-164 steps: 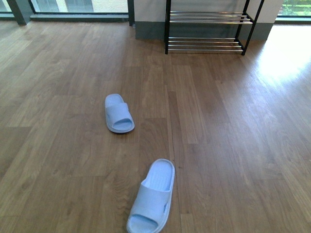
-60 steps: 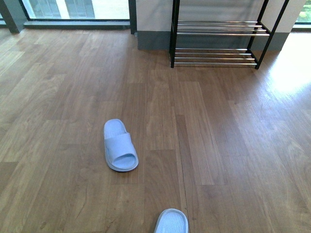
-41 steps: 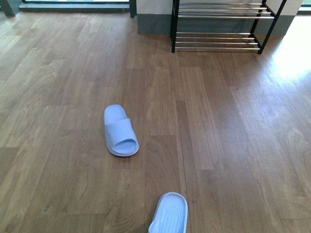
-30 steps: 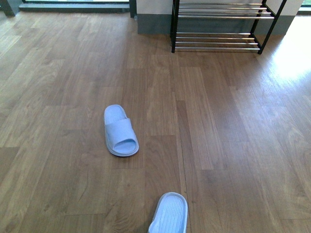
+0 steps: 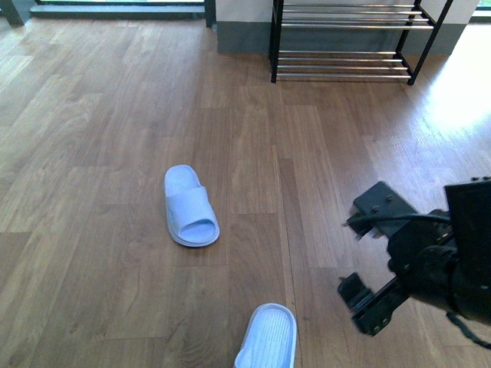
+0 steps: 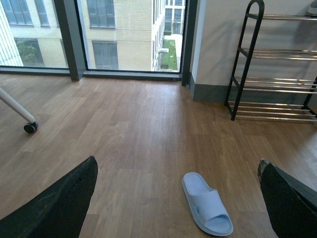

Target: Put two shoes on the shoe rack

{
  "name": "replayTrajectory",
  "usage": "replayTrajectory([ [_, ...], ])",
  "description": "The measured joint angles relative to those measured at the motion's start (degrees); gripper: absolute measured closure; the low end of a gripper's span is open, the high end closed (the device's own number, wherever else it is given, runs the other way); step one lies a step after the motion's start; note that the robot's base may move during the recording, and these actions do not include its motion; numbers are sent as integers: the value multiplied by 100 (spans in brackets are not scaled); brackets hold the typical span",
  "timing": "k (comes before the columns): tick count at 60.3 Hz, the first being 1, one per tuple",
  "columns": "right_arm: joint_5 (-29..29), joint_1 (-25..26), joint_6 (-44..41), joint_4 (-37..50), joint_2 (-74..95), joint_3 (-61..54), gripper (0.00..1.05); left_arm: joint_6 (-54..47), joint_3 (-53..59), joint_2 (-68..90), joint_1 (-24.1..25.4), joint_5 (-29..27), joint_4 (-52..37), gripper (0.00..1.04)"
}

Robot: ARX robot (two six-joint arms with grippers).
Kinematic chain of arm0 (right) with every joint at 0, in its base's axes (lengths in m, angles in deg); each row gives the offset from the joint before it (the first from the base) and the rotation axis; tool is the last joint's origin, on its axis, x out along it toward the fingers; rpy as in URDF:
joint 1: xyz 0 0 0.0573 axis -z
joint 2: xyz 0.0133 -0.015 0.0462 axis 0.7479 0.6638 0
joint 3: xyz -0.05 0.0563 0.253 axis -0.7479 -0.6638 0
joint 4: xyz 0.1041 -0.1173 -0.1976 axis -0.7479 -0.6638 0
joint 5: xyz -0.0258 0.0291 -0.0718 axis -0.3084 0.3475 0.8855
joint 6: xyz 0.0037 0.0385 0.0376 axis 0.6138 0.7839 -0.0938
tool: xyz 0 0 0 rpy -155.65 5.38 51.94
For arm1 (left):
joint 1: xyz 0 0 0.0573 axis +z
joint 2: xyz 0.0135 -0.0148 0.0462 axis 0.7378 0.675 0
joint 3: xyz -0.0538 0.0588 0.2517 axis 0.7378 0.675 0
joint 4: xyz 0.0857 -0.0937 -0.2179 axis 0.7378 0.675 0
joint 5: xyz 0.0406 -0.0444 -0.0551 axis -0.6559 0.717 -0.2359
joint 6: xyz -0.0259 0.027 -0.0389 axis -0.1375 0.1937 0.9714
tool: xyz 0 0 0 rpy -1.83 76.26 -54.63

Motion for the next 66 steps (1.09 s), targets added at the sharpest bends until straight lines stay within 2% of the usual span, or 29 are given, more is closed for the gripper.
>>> replayTrajectory([
  [5,-282,-428,109,50,341,22,9,0,0,0,0,0,0,9],
  [20,-197,-857,188,323,1419,251,9,0,0,0,0,0,0,9],
  [45,-638,-1821,566,-398,2994,1471,9,0,0,0,0,0,0,9],
  [66,-809,-2347,787,-822,3501,2111,9,0,0,0,0,0,0,9],
])
